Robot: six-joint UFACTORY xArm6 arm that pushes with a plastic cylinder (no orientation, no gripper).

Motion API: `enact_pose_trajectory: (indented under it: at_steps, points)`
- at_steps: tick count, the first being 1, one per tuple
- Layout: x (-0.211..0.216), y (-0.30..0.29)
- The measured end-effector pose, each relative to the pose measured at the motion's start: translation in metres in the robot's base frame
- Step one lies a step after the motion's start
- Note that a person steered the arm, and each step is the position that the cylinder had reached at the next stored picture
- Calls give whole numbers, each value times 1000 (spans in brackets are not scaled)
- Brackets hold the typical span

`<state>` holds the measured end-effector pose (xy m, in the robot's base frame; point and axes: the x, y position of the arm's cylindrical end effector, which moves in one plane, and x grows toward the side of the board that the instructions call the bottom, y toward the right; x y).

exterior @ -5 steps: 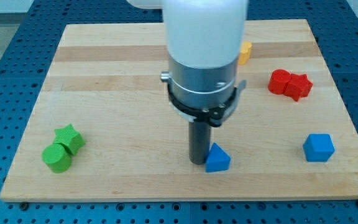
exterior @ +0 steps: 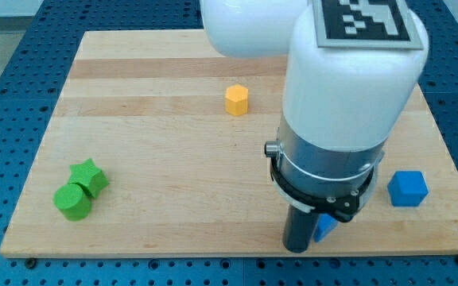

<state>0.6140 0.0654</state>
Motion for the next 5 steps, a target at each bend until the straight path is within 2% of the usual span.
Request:
enact_pose_trajectory:
  at_steps: [1, 3, 5]
  points:
    - [-13, 17]
    - [-12, 62]
    - [-17, 70]
